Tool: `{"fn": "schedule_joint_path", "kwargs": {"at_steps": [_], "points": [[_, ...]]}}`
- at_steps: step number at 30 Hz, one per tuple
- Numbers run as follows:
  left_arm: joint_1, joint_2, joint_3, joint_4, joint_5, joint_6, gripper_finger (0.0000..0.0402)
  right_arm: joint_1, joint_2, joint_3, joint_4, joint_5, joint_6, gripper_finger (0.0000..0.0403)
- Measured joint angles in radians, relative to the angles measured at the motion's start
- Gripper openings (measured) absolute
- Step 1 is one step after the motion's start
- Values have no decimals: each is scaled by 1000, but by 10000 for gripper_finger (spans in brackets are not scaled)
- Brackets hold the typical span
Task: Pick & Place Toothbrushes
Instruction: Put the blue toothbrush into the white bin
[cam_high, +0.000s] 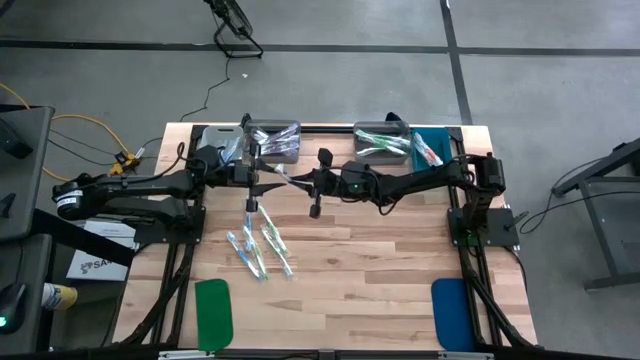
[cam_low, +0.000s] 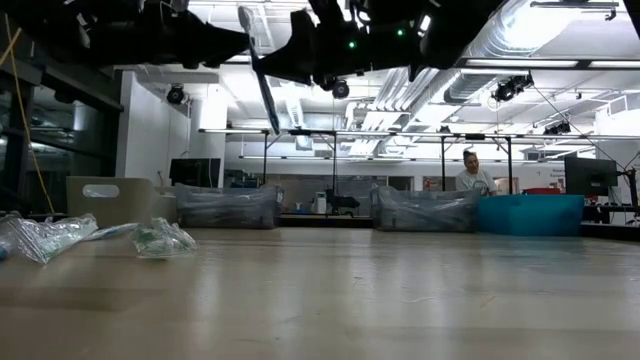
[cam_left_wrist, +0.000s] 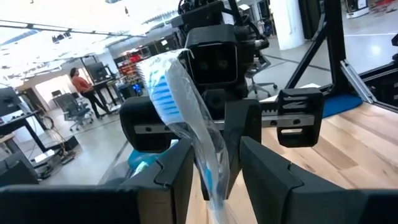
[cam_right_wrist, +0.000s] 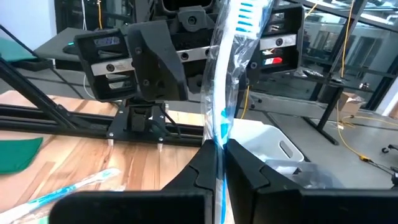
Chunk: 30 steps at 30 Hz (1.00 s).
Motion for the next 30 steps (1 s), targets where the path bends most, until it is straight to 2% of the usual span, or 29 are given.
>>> {"fn": "schedule_joint_path", "kwargs": {"at_steps": [12,15,20,27,30], "points": [[0,111,15,70,2,-42,124,3,0,0,-13,43,3,9],[0,109,16,72,1,-42,100,5,-1,0,-17,54,3,9],[0,101,16,67,3,-33,17,7,-2,0,-17,52,3,15],[0,101,16,62,5,12,11,24,-2,0,-33,98,38,63],[9,101,16,62,6,33,11,41,-30,0,-104,127,51,75]]}}
